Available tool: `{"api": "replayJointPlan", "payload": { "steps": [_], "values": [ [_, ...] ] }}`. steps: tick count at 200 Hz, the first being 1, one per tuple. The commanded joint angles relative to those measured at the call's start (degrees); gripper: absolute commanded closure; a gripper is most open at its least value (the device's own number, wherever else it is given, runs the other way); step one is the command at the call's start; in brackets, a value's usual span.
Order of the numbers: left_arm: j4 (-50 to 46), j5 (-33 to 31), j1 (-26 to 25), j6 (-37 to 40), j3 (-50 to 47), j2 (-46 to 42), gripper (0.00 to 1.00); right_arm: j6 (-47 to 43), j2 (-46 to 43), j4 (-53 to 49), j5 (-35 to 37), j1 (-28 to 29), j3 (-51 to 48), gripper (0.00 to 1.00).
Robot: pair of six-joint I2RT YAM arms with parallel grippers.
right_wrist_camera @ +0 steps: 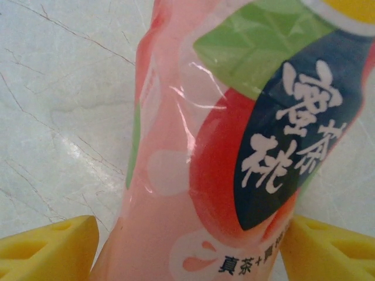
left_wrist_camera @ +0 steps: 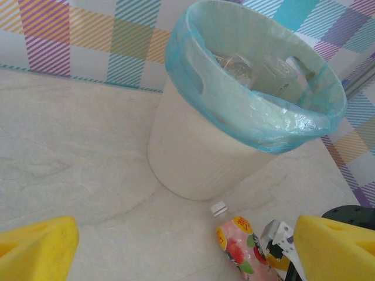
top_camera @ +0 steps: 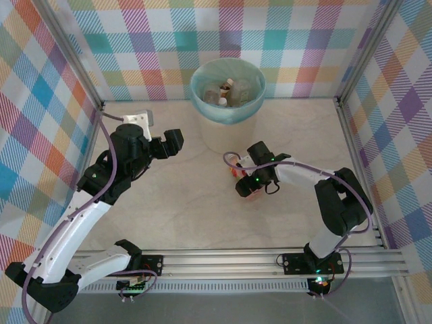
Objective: Put the plastic bottles in the bin
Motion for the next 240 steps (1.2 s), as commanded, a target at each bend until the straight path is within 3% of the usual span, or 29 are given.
{"api": "replayJointPlan", "payload": {
  "steps": [1,58,110,144,218,240],
  "values": [
    [-0.5,-2.4,-0.2,-1.0,-0.8,-2.0,0.06,2.2,1.2,-2.5,1.3,1.0,1.7,0.18],
    [-0.6,-4.1,-0.2,-2.1,-1.8,-3.2,0.05,5.4,5.0,-4.2,2.1,2.9,4.5,0.18],
    [-1.4,-7.5,-0.2,-3.0,-3.7,-6.0,0.05,5.6,4.0,-4.6,0.8,4.3,4.7,0.40],
    [0.1,-8.9,-0.2,-3.1,-6.5,-9.6,0.05,6.4,-0.3,-3.5,-1.3,5.8,3.1,0.48],
    [2.4,5.7,-0.2,-7.1,-11.2,-8.5,0.04,8.1,-17.2,12.3,-18.9,8.7,-3.5,0.50],
    [6.1,12.5,-0.2,-8.9,-12.1,-6.3,0.10,8.2,-20.1,17.7,-23.6,9.3,-4.9,0.49]
  ]
}}
